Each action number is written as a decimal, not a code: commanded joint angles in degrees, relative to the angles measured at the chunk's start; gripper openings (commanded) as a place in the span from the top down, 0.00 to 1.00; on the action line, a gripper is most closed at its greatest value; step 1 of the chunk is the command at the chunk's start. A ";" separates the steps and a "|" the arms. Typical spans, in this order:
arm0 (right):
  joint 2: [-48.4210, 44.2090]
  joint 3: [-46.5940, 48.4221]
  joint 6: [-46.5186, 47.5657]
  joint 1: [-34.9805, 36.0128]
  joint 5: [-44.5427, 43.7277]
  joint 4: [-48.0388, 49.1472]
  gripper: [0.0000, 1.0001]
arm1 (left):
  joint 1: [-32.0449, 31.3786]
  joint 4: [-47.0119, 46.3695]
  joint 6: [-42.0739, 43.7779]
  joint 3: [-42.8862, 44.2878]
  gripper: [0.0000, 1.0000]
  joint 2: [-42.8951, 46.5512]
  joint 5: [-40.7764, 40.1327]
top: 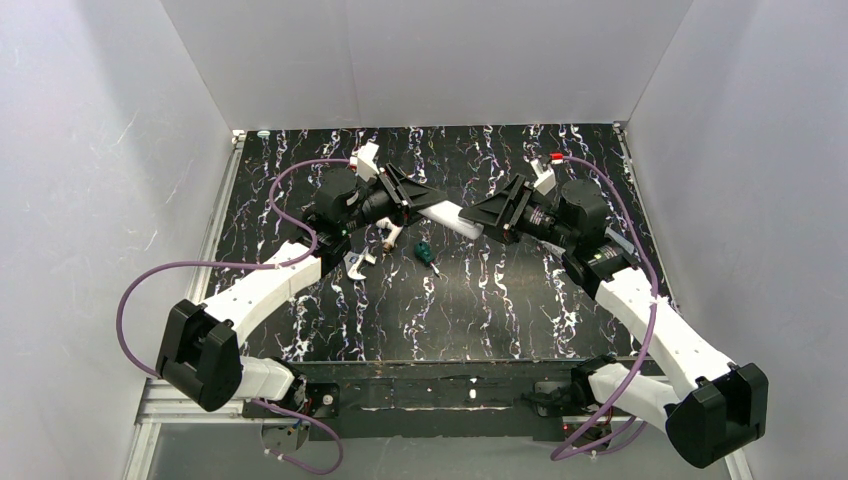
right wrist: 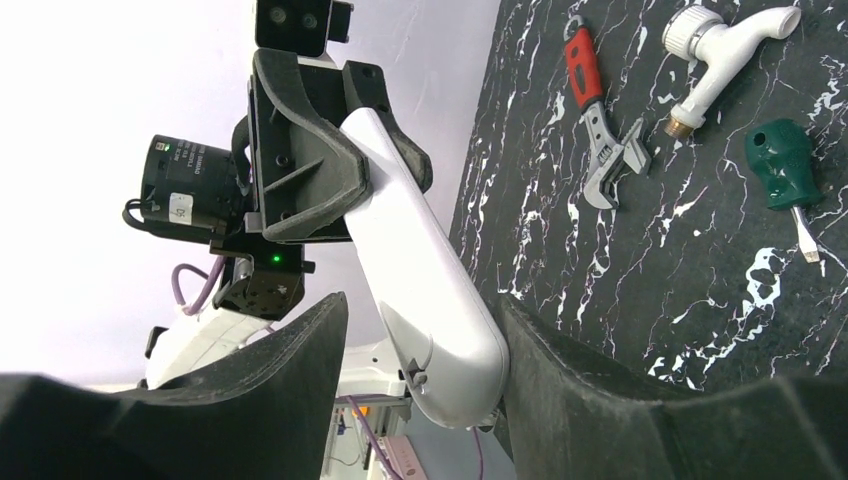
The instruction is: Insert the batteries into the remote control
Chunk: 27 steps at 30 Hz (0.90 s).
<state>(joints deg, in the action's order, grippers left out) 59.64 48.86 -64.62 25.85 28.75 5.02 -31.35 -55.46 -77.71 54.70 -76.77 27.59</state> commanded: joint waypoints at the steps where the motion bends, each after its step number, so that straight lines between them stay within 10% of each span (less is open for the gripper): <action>1: -0.44 -1.30 -1.25 -0.27 1.48 5.18 0.38 | -0.11 -4.61 0.81 1.64 1.00 1.14 0.53; 22: 0.55 -2.41 -4.17 -0.34 3.49 11.54 0.91 | -0.11 -5.09 1.62 1.13 0.99 0.56 -0.02; 27: 0.22 -2.99 -4.70 -0.48 3.05 13.35 0.99 | -0.11 -4.67 1.83 1.02 0.74 0.46 0.10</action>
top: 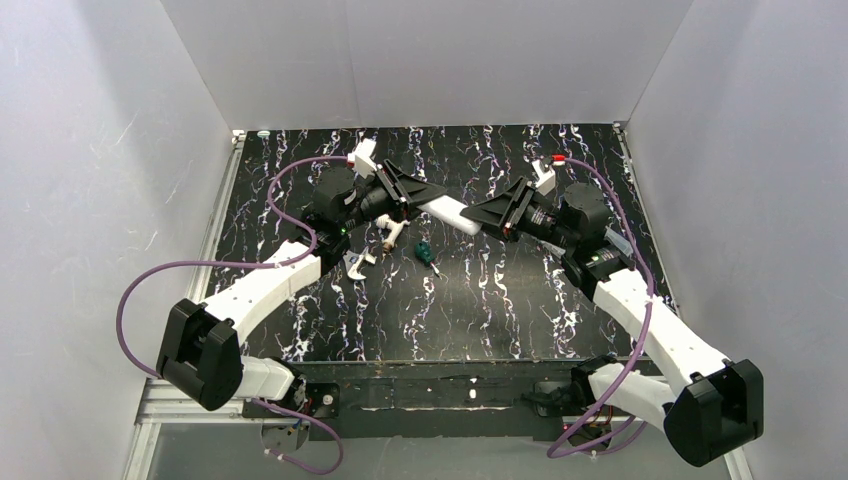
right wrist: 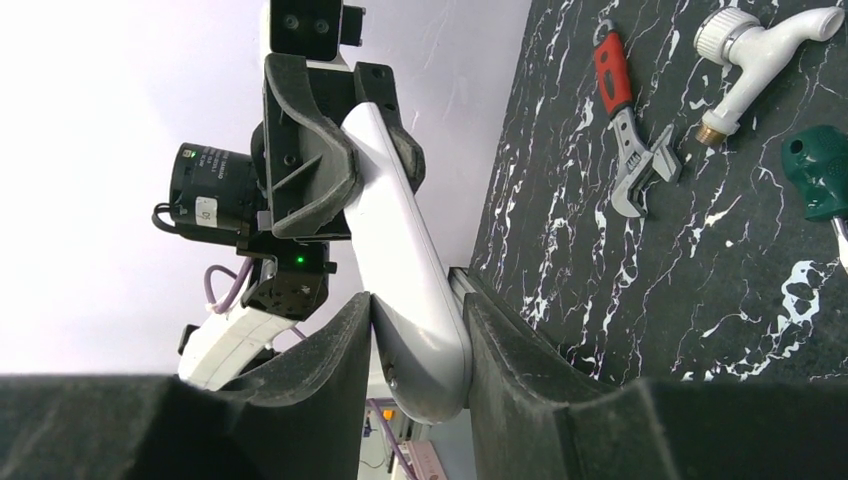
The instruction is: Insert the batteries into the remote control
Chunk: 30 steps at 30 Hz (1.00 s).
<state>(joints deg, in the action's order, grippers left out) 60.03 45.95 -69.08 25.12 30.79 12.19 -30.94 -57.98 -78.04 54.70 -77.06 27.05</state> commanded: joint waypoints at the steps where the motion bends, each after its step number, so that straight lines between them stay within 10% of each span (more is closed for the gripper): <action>1: -0.82 -0.37 -0.24 0.27 0.42 6.48 0.99 | -0.53 -2.14 2.18 0.96 0.70 0.76 0.57; 7: -2.63 -0.89 -0.05 0.02 -1.70 6.25 0.99 | -0.48 -0.57 3.21 0.85 0.50 1.55 0.42; 14: -3.25 -1.24 0.00 -0.28 -2.31 5.75 0.99 | -0.53 -0.23 3.11 1.00 0.03 1.36 0.75; 23: -5.86 1.06 5.17 -2.43 -5.46 -1.31 0.99 | -0.44 8.57 9.31 0.34 0.02 4.89 0.65; 30: -5.53 13.27 28.64 -2.82 -21.64 -29.92 0.99 | -0.27 28.42 22.56 -0.05 0.02 14.52 -4.58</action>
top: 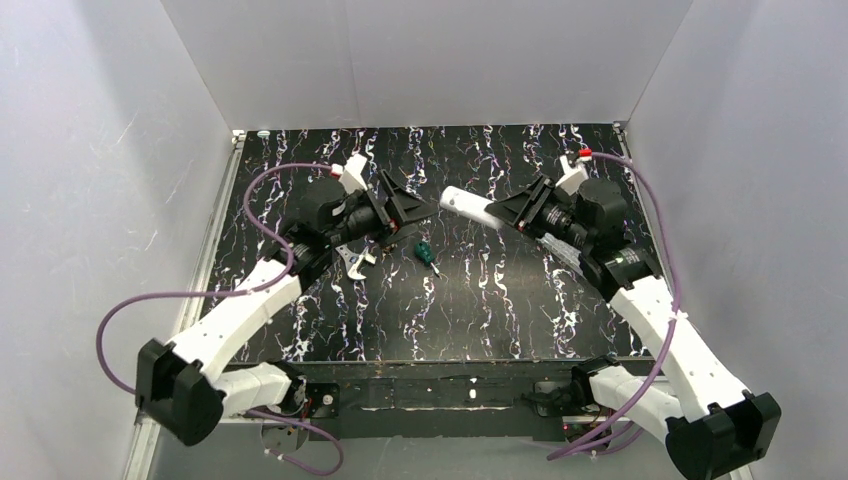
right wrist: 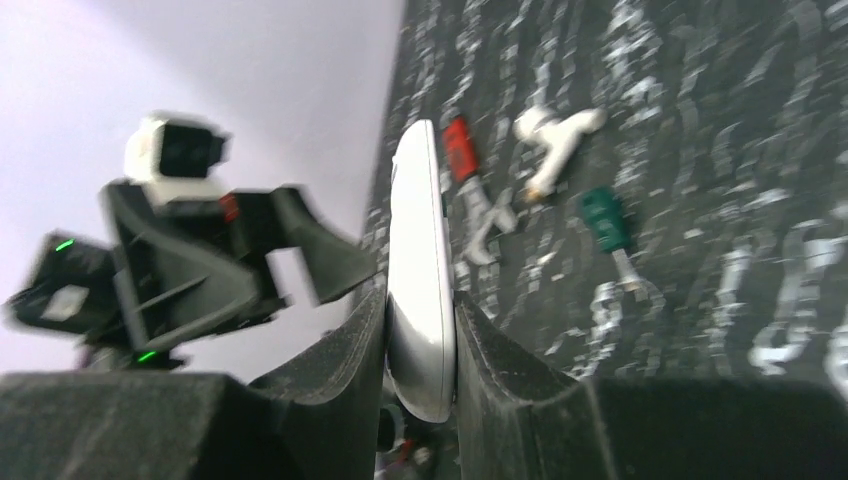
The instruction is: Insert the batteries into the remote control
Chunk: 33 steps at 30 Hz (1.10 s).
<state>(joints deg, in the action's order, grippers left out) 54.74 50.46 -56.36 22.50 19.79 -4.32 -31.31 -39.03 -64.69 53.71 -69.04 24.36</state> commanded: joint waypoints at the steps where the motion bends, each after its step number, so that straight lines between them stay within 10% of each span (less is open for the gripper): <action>1: 0.74 10.27 18.98 -0.18 -12.66 -16.21 0.99 | 0.11 11.07 10.37 1.22 0.02 6.87 -2.00; 20: 35.58 34.43 42.31 19.35 -57.50 -51.54 0.99 | 0.54 17.79 17.11 2.36 0.02 10.69 0.33; 33: 52.32 40.93 42.10 26.03 -65.87 -58.43 0.99 | 0.90 26.91 24.40 10.37 0.02 16.01 0.31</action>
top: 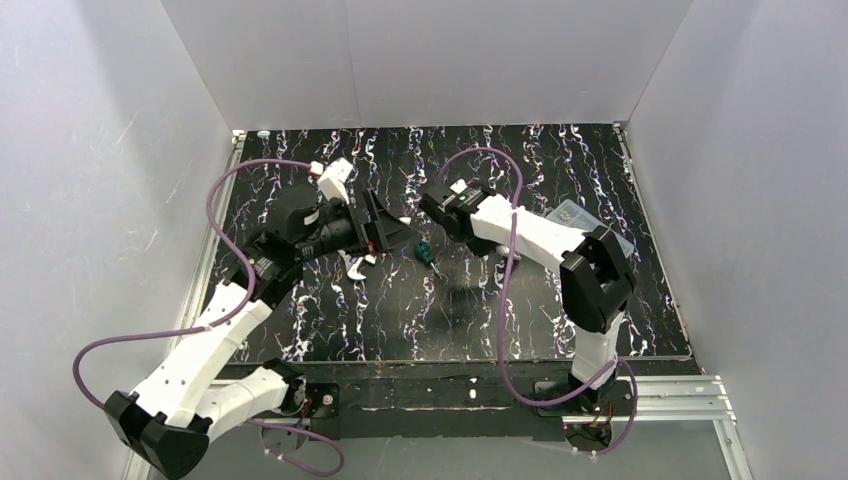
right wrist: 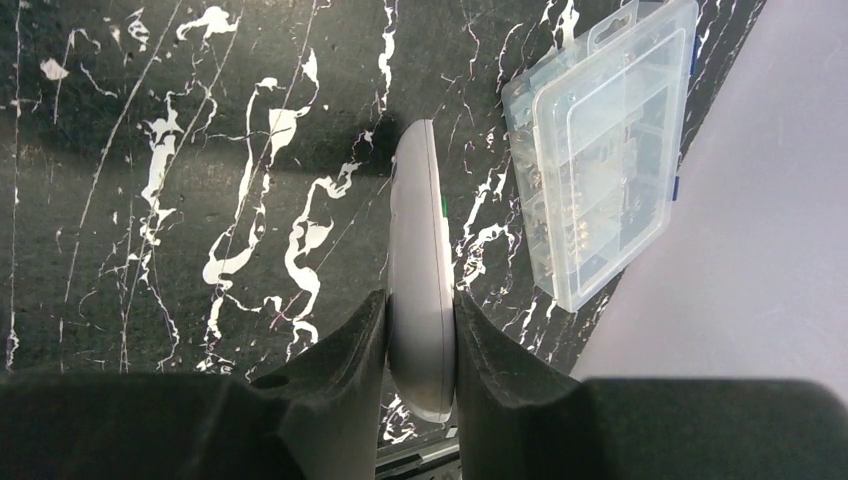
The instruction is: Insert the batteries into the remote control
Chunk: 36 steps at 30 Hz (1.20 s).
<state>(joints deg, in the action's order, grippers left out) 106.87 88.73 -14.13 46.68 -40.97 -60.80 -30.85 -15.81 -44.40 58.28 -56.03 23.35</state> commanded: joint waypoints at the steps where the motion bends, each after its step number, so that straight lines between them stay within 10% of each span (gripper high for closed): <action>1: 0.63 2.56 -0.33 2.44 -5.16 -1.72 0.99 | 0.44 4.85 4.86 7.19 0.02 3.41 1.20; 13: 3.64 -4.66 -10.08 8.14 -6.62 3.47 0.99 | 0.44 9.48 9.25 13.69 0.02 4.61 -1.10; 28: 6.94 -8.80 -12.34 11.16 -6.17 9.40 0.51 | 0.44 6.77 6.62 11.43 0.02 3.26 2.39; 36: 8.01 -8.60 -11.80 11.16 -4.28 11.00 0.42 | 0.44 7.34 7.36 11.56 0.02 3.07 3.81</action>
<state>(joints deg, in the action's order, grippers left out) 114.80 79.70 -25.10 57.67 -45.36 -51.18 -30.72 -6.55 -37.67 69.82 -53.36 24.71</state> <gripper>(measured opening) 0.568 0.981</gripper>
